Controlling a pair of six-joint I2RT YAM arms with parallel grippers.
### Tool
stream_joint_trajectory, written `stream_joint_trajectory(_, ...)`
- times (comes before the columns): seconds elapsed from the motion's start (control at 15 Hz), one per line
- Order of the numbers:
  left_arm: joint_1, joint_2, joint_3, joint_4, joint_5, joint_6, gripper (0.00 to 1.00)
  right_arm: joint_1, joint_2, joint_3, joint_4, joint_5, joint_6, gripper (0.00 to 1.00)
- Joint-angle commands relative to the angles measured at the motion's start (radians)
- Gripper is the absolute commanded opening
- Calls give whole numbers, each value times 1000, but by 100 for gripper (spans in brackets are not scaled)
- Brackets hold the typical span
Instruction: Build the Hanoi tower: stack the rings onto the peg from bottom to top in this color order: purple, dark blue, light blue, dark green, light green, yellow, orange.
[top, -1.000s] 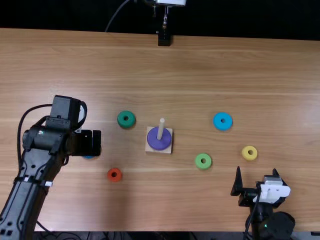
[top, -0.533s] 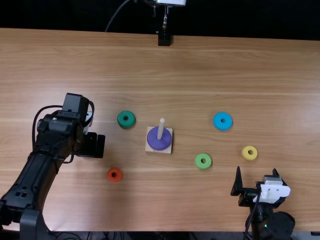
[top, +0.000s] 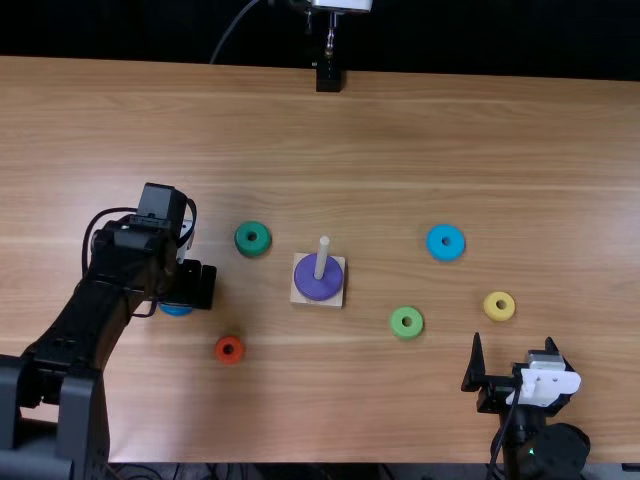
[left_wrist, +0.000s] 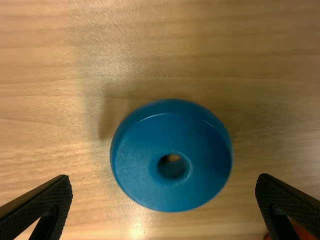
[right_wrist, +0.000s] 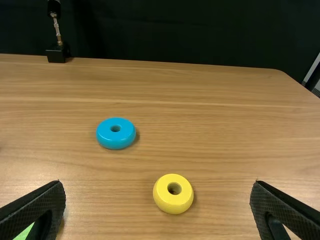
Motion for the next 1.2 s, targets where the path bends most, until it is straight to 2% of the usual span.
stream_joint_trajectory(0.0,-3,35,-15,1,7,7,100,0,-12,-71,-70,0,0,100)
stream_joint_trajectory(0.53,3,92,-13,29,10,6,100,0,-12,-71,-70,0,0,100)
stream_joint_trajectory(0.6,3,92,-13,29,23,6,100,0,-12,-71,-70,-2,0,100)
stream_joint_trajectory(0.73,3,92,-15,29,69,7,100,0,-12,-71,-70,0,0,100)
stream_joint_trajectory(0.8,3,90,-16,29,78,7,89,0,-12,-71,-70,-2,0,100)
stream_joint_trajectory(0.93,3,86,-24,68,80,6,0,0,-12,-71,-70,-2,0,100)
stream_joint_trajectory(1.13,7,79,-96,171,84,4,0,0,-12,-71,-70,0,0,100)
